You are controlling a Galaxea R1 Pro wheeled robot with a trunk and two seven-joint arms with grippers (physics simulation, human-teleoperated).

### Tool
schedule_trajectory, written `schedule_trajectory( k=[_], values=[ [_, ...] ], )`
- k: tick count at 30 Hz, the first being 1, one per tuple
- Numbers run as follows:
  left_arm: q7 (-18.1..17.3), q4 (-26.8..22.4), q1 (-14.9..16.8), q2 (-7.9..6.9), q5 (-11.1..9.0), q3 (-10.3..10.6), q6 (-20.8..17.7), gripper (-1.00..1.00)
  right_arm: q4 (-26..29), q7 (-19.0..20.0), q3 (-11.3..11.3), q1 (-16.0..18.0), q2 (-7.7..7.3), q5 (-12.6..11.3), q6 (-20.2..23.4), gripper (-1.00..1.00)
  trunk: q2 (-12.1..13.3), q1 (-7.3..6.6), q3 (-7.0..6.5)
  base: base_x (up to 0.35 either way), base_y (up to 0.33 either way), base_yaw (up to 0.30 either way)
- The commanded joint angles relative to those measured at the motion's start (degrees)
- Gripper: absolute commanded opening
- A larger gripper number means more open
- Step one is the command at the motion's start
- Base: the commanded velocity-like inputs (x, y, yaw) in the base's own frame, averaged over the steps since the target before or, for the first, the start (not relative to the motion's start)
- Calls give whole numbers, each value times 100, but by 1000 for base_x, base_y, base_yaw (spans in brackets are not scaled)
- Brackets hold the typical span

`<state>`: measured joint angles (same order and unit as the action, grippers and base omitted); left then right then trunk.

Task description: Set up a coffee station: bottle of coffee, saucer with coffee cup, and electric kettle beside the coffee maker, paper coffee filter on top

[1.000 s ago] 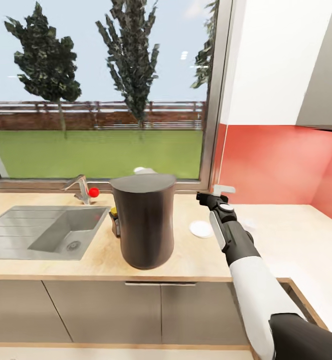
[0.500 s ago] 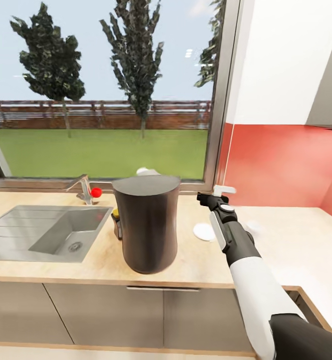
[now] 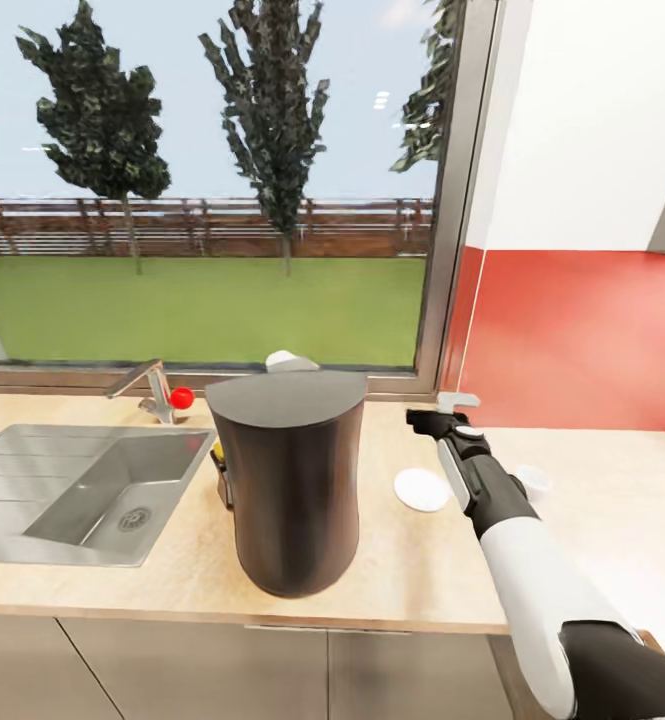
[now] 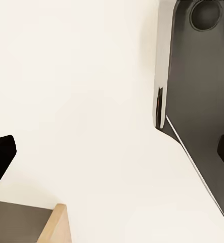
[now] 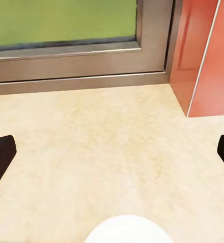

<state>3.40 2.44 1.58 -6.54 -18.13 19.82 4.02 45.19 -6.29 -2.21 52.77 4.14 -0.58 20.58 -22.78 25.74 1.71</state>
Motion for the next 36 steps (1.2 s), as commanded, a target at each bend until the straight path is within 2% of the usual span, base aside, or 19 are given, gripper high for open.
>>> schedule_trajectory(
  k=[1,6,10,12,15,25,36],
  values=[
    [3,20,9,3,-42,48,36,100,-117,227,-23,5,-46,-2,27,100,-14,4,13,36,0,0],
    [65,20,-52,46,-40,48,37,100,-560,474,-49,5,-101,4,10,100,-14,4,13,12,0,0],
    [201,20,-101,55,-41,48,32,100,-622,498,-45,5,-115,5,0,100,-14,4,13,49,0,0],
    [191,-1,-158,75,-58,20,-33,100,-621,490,-41,-61,-53,12,-24,100,-14,4,14,300,0,0],
    [189,4,-161,78,-57,33,-35,100,-542,489,-42,-62,-39,13,39,100,-14,4,14,317,0,0],
    [188,2,-167,82,-58,45,-25,100,-653,488,-48,-82,-96,8,64,100,-14,4,14,315,0,0],
    [196,10,-168,82,-51,57,-2,100,-856,476,-50,-106,-104,14,54,100,-14,4,14,45,0,0]
  ],
)
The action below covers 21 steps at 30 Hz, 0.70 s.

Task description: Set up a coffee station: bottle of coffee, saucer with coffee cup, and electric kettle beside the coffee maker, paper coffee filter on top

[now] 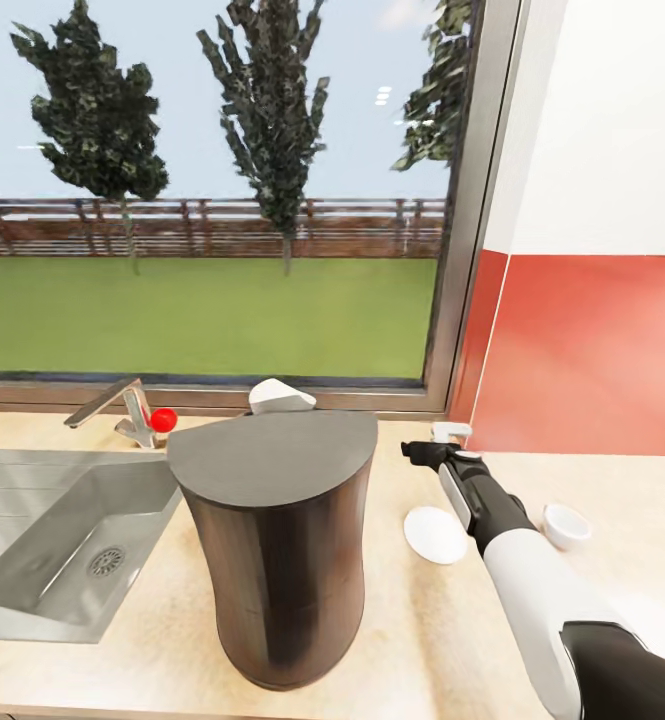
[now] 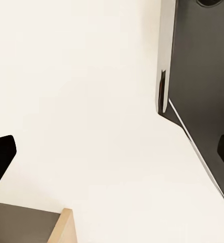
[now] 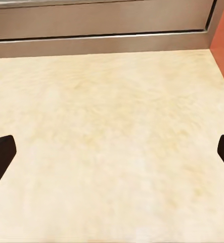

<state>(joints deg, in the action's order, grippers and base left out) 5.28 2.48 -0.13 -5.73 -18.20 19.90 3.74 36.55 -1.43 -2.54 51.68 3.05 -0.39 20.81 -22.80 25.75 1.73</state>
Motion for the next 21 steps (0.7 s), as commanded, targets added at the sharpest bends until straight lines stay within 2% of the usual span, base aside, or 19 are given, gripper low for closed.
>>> schedule_trajectory(
  k=[1,5,9,10,14,21],
  values=[
    [8,7,2,1,-43,48,27,100,-24,-10,-18,2,4,-7,23,100,-12,4,12,3,0,0],
    [8,7,1,3,-43,49,16,100,-153,-11,-18,1,-34,-6,-60,100,-12,4,12,35,0,0],
    [8,10,-1,7,-43,49,9,100,-282,-14,-18,0,-98,-5,-189,100,-12,4,12,217,0,0],
    [8,12,-2,8,-43,49,10,100,-1384,-14,-18,0,-114,-5,-456,100,-12,4,12,174,0,0],
    [10,15,-4,9,-43,49,12,100,-1629,-15,-18,0,-189,-8,-501,100,-12,4,12,44,0,0],
    [14,16,-5,2,-43,49,13,100,-2118,-15,-18,0,-207,-11,-838,100,-12,4,12,6,0,0]
  ],
)
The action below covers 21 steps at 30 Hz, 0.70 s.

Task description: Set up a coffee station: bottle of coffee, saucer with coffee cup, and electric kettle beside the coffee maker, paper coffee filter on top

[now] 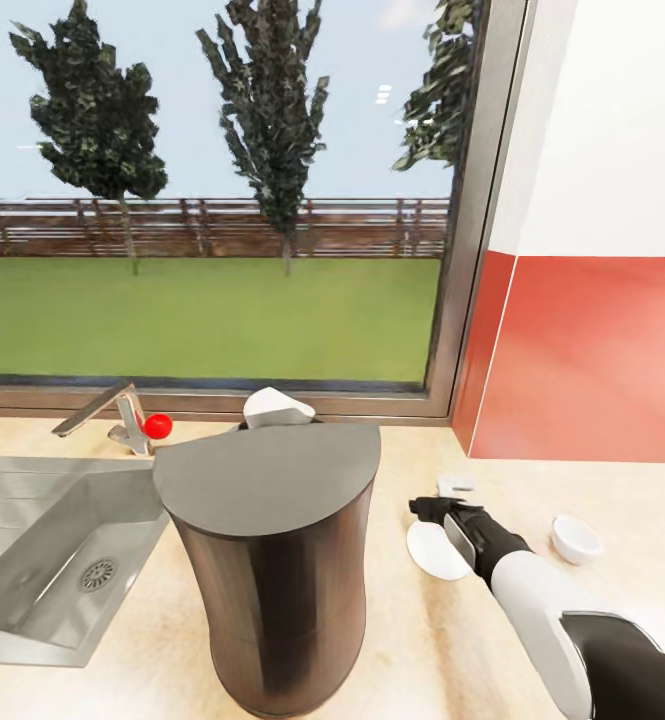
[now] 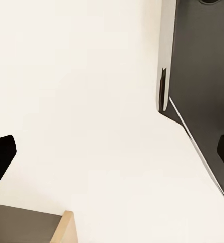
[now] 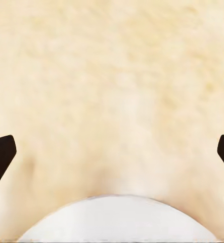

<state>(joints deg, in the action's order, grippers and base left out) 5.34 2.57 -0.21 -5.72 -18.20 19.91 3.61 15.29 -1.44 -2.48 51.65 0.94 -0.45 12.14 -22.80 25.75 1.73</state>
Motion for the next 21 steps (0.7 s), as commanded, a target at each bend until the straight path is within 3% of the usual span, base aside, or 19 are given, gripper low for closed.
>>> schedule_trajectory(
  k=[1,6,12,21],
  values=[
    [8,7,3,1,-44,48,26,100,-30,-14,-24,3,4,-6,-15,100,-12,3,11,1,0,0],
    [9,7,3,7,-44,48,22,100,-224,-14,-24,3,3,-3,-382,100,-12,3,11,30,0,0],
    [10,7,3,9,-44,49,18,100,-254,-14,-24,-3,3,1,-395,100,-12,3,11,154,0,0],
    [5,7,3,9,-42,54,18,100,-572,-14,-22,-17,-41,0,-423,100,-12,3,11,16,0,0]
  ],
)
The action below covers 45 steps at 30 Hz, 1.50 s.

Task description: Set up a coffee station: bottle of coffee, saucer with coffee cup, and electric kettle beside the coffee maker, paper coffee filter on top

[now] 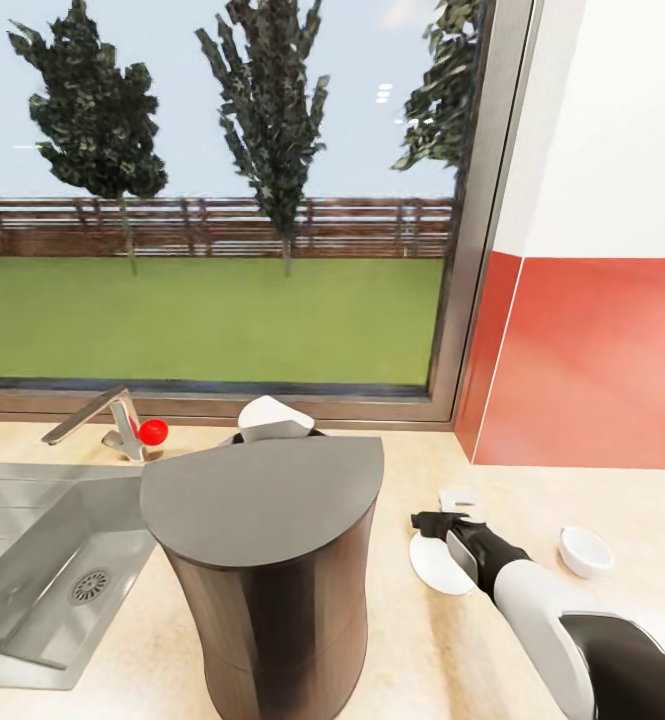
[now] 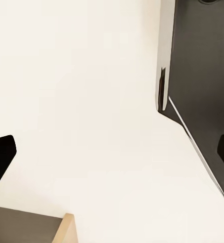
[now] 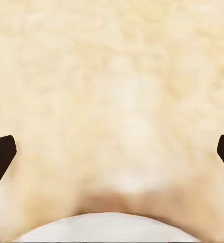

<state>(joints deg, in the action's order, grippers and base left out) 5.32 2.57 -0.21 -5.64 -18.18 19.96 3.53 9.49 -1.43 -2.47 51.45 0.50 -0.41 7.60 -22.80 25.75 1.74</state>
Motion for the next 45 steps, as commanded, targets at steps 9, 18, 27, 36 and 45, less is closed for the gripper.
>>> schedule_trajectory(
  k=[9,18,27,36,45],
  values=[
    [8,1,3,1,-37,45,25,100,-272,-15,-18,-23,-22,-3,-567,100,-12,3,11,0,0,0],
    [9,-1,3,1,-37,43,25,100,-424,-15,-18,-38,-40,-3,-608,100,-12,3,11,0,0,0],
    [9,-1,3,1,-37,44,25,100,-484,-15,-16,-52,-35,-3,-610,100,-12,3,11,0,0,0],
    [7,-2,3,1,-36,43,25,100,-591,-10,-16,-97,-33,-4,-610,100,-12,3,11,0,0,0],
    [12,-2,3,2,-45,43,27,100,-598,-8,-16,-100,-32,-10,-610,100,-12,3,11,-41,0,0]
  ],
)
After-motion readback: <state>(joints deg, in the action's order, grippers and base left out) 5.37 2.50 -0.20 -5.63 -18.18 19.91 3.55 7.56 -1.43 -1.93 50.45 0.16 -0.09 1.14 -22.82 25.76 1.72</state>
